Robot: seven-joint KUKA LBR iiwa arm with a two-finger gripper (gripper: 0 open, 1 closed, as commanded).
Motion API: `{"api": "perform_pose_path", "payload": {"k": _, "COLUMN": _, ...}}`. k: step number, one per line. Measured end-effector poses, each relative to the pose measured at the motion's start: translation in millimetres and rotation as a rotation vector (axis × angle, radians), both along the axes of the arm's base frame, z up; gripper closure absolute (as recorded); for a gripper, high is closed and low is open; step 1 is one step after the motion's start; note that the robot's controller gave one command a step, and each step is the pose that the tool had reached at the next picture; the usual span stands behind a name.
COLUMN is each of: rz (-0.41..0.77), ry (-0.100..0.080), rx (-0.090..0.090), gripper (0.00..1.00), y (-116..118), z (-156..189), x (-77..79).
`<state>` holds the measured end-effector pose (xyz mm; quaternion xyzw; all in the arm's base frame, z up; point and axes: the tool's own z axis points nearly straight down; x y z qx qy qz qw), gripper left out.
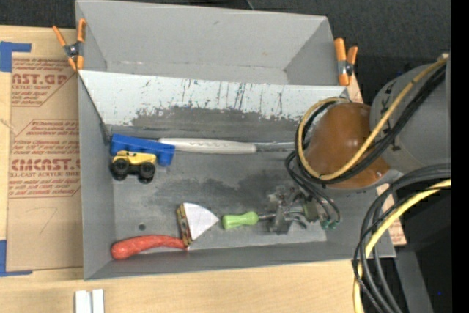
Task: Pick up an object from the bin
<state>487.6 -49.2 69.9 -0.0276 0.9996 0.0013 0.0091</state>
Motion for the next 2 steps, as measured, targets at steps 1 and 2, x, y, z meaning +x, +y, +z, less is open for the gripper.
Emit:
{"api": "perform_pose_path", "payload": {"k": 1, "rz": 0.000, "ry": 0.006, "rx": 0.001, "gripper": 1.00, "y": 1, "z": 18, "x": -1.7}}
{"api": "perform_pose_path", "payload": {"k": 2, "rz": 0.000, "ry": 0.011, "rx": 0.001, "gripper": 1.00, "y": 1, "z": 56, "x": -3.0}}
